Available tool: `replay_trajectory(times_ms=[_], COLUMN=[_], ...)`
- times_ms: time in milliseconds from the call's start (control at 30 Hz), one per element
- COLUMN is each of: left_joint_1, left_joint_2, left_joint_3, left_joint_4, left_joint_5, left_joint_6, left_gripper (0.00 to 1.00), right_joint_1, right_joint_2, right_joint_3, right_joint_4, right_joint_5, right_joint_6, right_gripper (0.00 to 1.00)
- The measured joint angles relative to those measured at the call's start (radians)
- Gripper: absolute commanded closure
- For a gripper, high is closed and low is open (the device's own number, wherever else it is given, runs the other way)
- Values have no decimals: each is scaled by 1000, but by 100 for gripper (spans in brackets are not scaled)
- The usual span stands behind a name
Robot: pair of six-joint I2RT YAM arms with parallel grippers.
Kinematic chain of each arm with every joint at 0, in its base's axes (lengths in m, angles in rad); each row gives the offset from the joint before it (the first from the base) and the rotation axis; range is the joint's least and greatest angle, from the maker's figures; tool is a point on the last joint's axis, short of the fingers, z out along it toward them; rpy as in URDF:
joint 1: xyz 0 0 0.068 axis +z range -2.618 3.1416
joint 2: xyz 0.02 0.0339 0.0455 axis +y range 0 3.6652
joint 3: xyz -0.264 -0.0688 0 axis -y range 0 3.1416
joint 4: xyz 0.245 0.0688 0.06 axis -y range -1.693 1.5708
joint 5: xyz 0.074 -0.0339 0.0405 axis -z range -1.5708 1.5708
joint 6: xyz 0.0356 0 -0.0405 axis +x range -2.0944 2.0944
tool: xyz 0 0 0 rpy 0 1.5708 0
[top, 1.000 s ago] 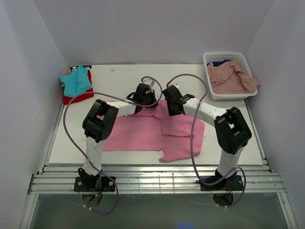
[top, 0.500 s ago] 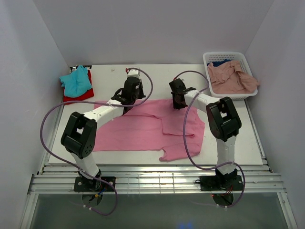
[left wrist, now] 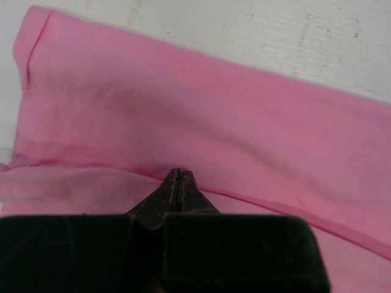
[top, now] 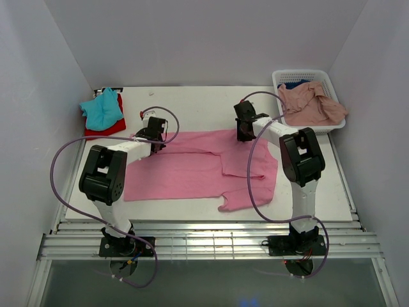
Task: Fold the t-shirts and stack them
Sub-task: Fold the tshirt
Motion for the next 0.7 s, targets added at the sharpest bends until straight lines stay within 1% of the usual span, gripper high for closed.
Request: replay_trajectory(times_ms=[200, 367, 567, 700], left_joint_1=[13, 47, 84, 86], left_joint_2=[10, 13, 45, 45], left_joint_3=[0, 0, 15, 11], left_joint_4=[-6, 0, 5, 13], left_joint_5=[0, 1, 6, 19], left_joint_6=[-4, -7, -12, -26], left_gripper=[100, 100, 100, 100], right_joint_1=[-72, -125, -137, -137], right_joint_2=[0, 7, 16, 20], right_joint_3=[2, 16, 34, 40], right_joint_4=[1, -14, -33, -39], right_joint_5=[-20, -22, -22, -22], right_joint_6=[3, -2, -10, -11], right_gripper=[92, 92, 92, 92])
